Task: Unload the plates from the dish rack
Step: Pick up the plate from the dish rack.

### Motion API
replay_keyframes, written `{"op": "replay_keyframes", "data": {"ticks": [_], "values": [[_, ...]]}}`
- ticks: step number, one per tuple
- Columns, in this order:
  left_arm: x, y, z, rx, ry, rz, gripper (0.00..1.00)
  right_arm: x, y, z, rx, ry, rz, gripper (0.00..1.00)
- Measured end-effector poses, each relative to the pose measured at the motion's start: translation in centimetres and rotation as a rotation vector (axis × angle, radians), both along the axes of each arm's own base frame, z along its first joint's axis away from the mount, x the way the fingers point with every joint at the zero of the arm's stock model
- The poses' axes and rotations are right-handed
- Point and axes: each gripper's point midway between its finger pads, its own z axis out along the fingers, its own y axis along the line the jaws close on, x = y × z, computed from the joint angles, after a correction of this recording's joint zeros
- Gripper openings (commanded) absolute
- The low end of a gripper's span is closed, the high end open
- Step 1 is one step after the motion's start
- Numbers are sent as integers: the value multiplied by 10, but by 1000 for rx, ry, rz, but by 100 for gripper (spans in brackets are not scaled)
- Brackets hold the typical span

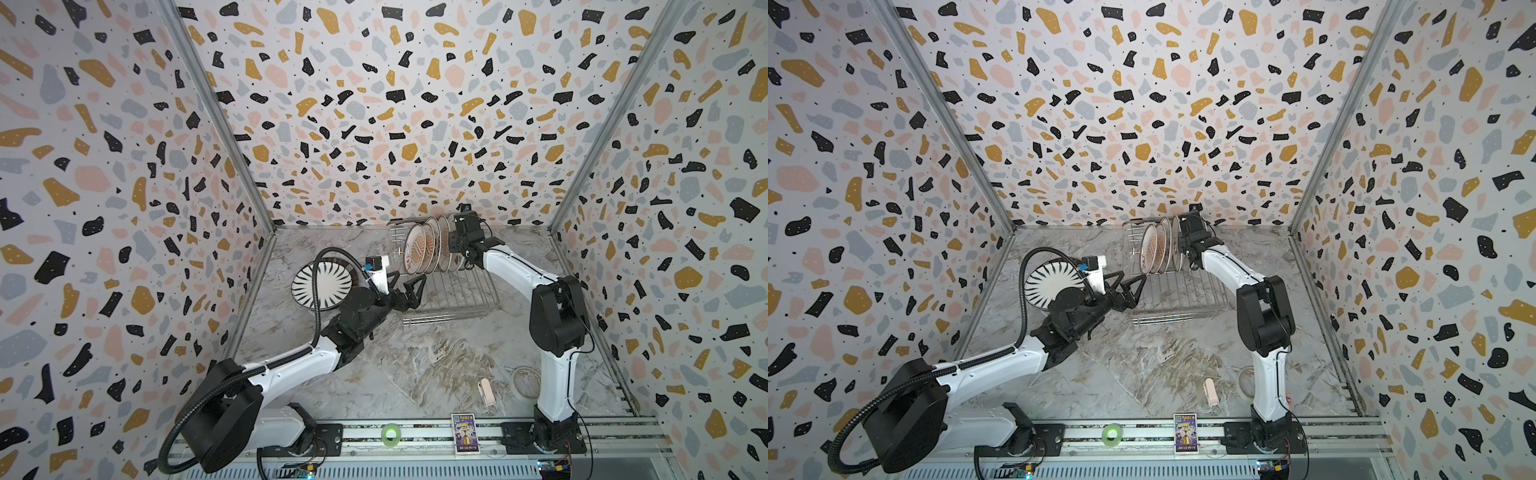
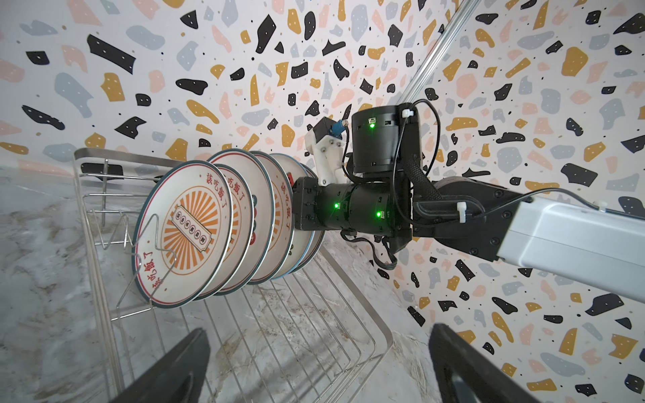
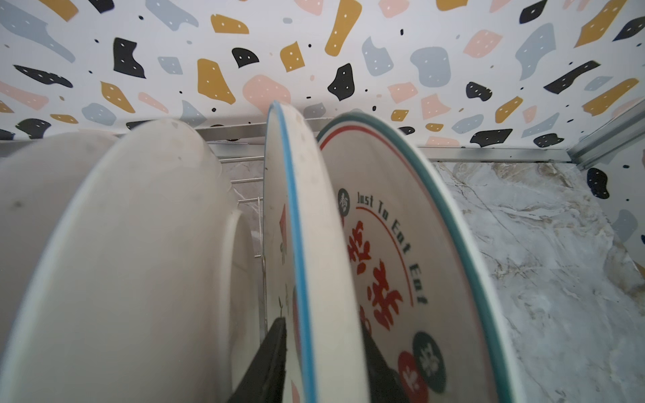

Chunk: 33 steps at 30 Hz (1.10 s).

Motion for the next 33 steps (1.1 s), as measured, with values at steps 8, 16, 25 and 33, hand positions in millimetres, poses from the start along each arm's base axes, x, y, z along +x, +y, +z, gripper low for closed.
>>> {"op": "replay_keyframes", "data": {"ticks": [8, 16, 25, 33], "values": [[1, 3, 0, 0, 0, 18, 100, 2, -1, -1, 7, -16, -8, 26], [1, 5, -2, 1, 4, 26, 100, 0, -3, -1, -21, -29, -32, 22], [1, 7, -8, 4, 16, 36, 100, -5, 2, 4, -59, -44, -35, 16], [2, 9, -9, -6, 24, 47, 100, -16, 1, 16, -106, -34, -24, 16]]}}
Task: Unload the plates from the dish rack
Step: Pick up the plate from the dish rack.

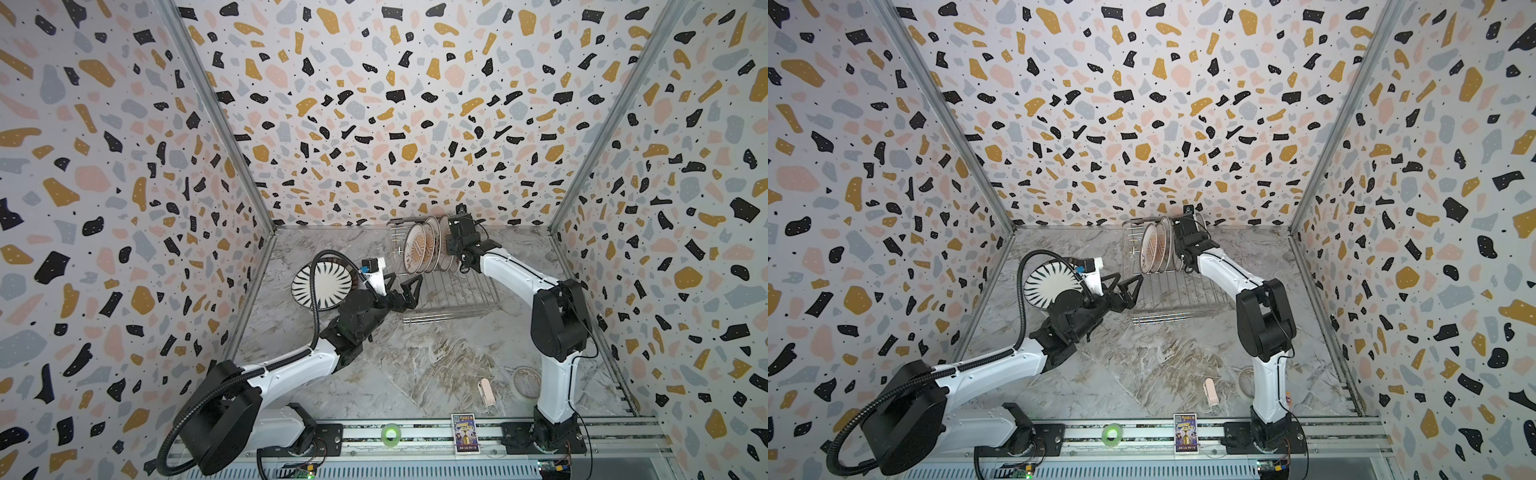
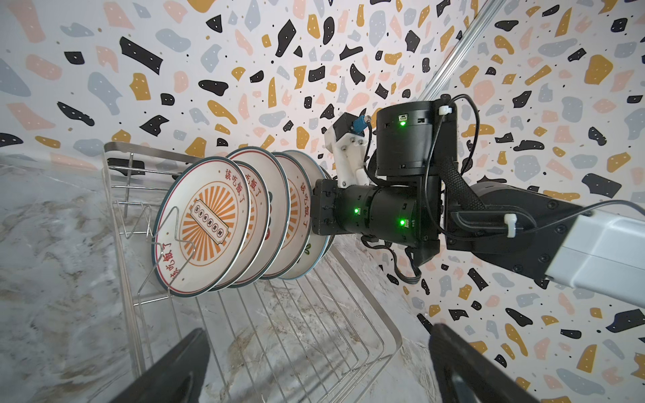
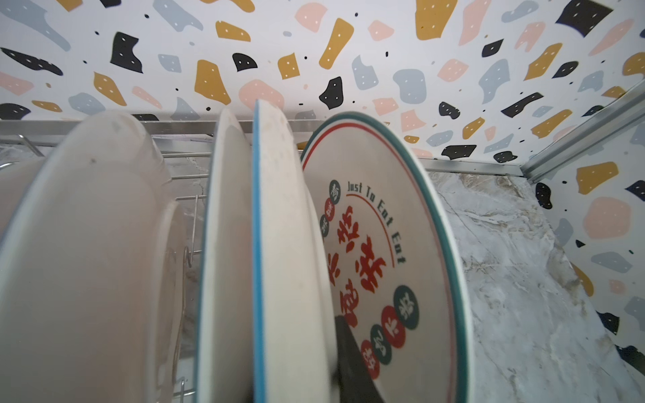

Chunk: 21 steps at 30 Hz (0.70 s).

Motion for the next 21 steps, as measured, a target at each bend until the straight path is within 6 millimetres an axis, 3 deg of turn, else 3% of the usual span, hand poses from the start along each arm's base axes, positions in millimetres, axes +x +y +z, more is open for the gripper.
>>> {"op": "replay_keyframes", "data": {"ticks": [7, 16, 21], "values": [[1, 1, 1, -7, 1, 7, 100, -11, -3, 19, -28, -13, 1, 16], [1, 1, 2, -16, 4, 11, 100, -42, -16, 78, -26, -113, -18, 16], [1, 2, 2, -21, 7, 13, 100, -62, -23, 101, -31, -158, -31, 16]]}}
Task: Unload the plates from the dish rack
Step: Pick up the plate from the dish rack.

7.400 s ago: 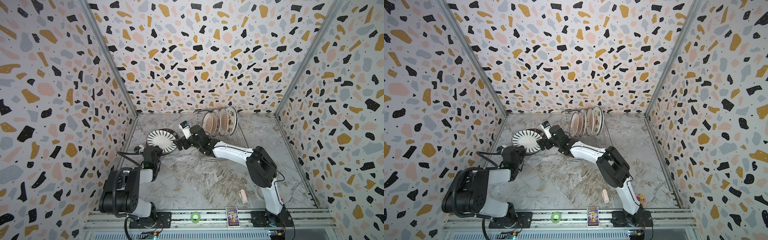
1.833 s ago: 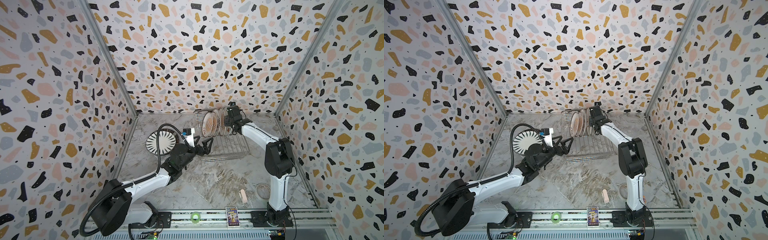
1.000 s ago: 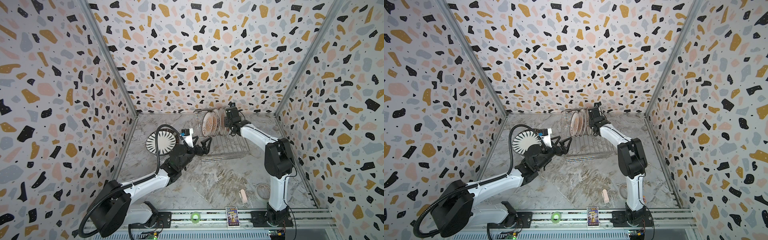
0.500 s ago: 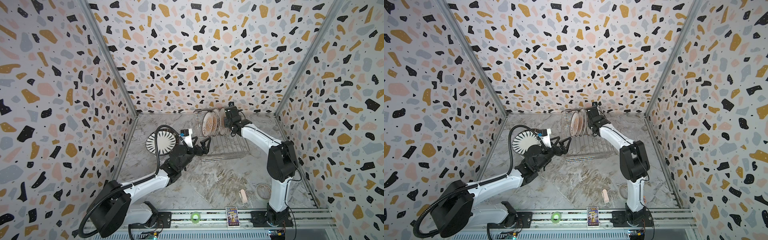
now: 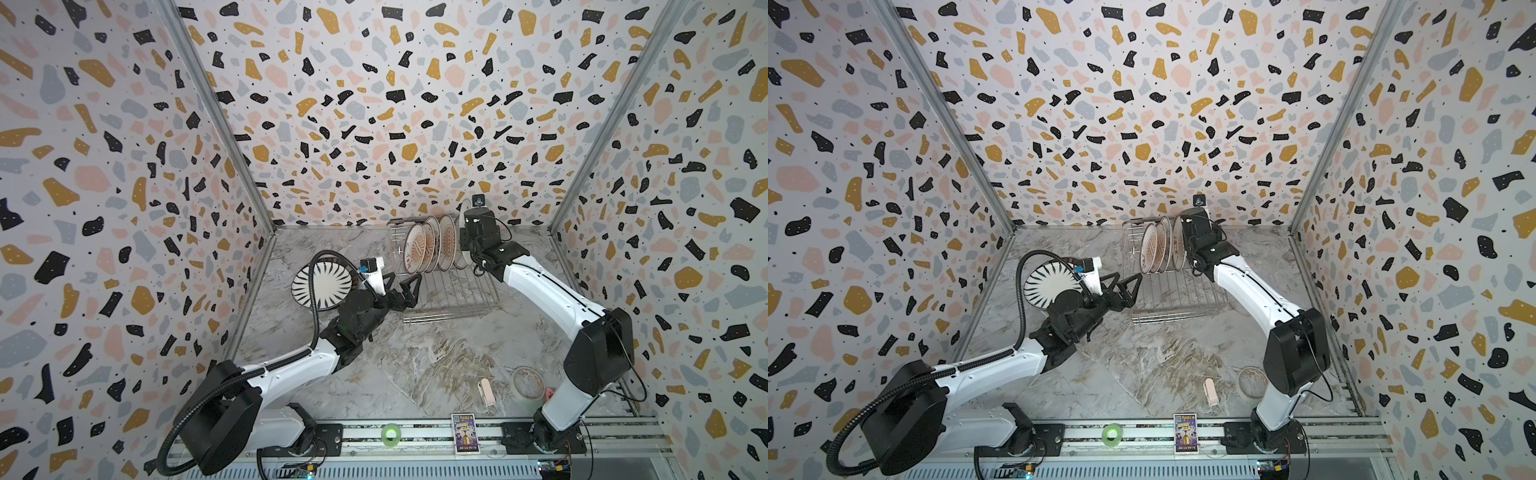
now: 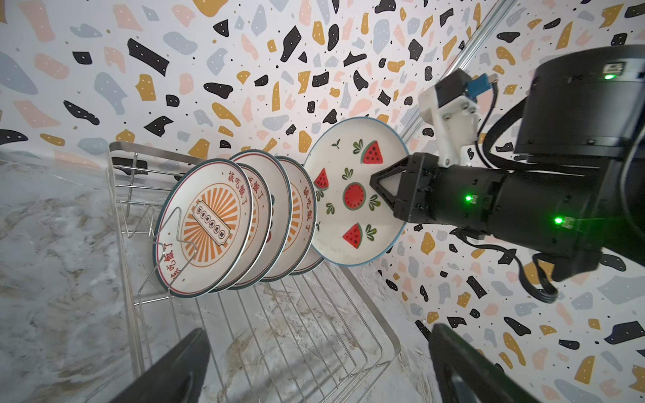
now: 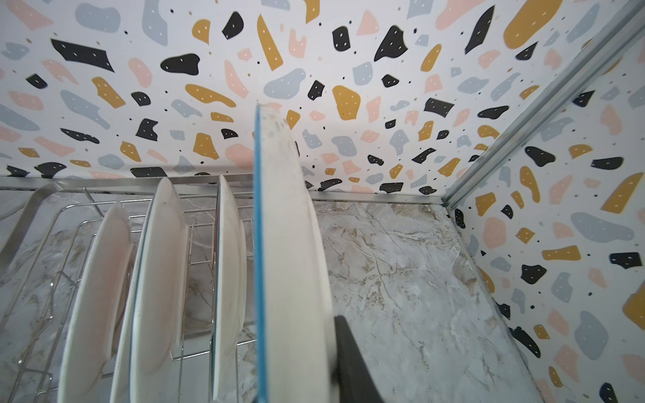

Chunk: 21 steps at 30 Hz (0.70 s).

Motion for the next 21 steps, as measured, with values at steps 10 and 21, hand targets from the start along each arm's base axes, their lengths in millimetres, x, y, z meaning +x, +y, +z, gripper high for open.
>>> {"op": "replay_keyframes", "data": {"ticks": [10, 21], "values": [[-1, 1, -4, -7, 14, 3, 100, -47, 0, 23, 33, -51, 63, 15], [-9, 11, 7, -27, -9, 16, 100, -90, -5, 65, 149, -158, 153, 15]]}}
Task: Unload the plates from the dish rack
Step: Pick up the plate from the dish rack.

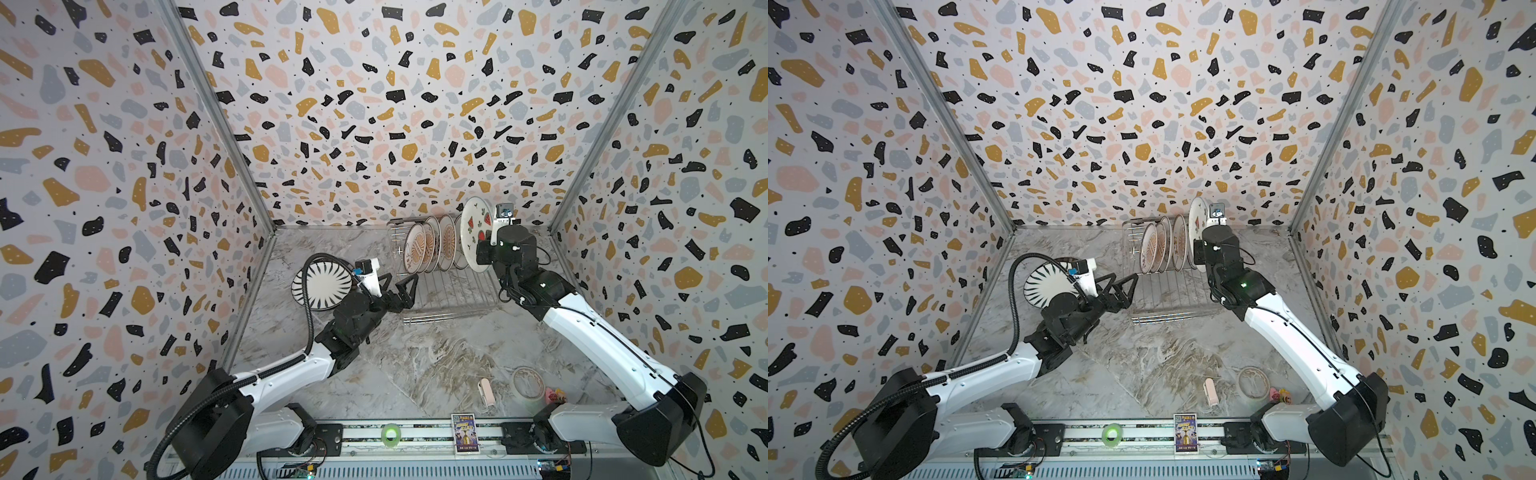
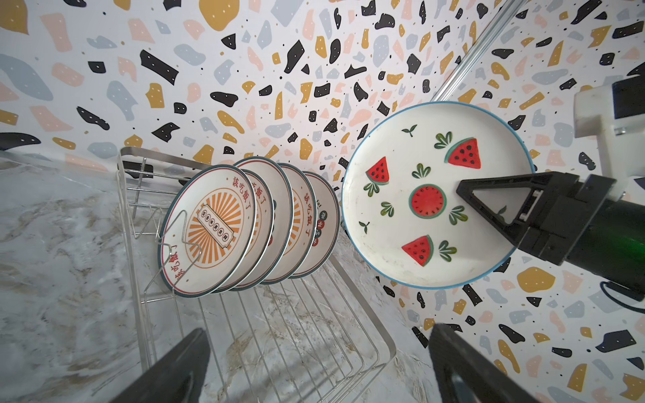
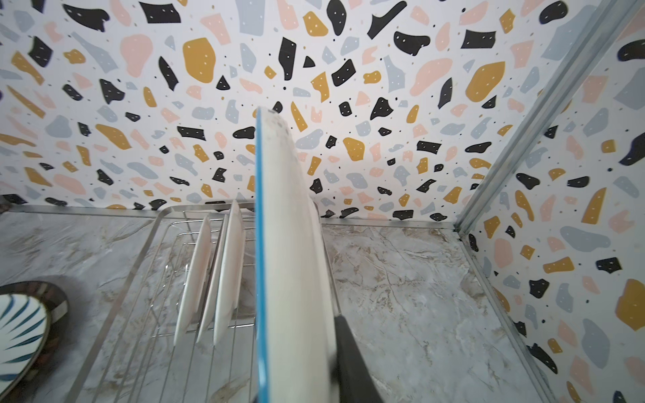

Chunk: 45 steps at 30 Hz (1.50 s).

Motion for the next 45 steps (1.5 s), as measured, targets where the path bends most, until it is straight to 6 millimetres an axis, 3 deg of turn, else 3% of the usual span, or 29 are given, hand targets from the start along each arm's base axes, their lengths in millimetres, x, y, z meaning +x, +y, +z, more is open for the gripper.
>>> {"op": "replay_keyframes", "data": {"ticks": [7, 15, 22, 30, 35, 42, 45], "values": [[-11, 20, 0, -20, -15, -20, 100, -14, 34, -2, 115, 15, 216, 14], [-17, 54, -15, -103, -8, -53, 100, -26, 71, -23, 279, 88, 465, 13], [-34, 58, -14, -140, -39, -97, 100, -30, 107, -30, 419, 132, 671, 13], [-36, 54, -14, -201, -51, -142, 99, -37, 145, -47, 548, 213, 878, 13], [-33, 53, -17, -228, -34, -143, 89, -40, 155, -56, 587, 242, 938, 13], [-24, 54, -24, -291, 17, -124, 79, -46, 160, -51, 617, 226, 1013, 13], [-22, 55, -23, -316, 24, -119, 68, -49, 162, -49, 620, 220, 1035, 13]]}}
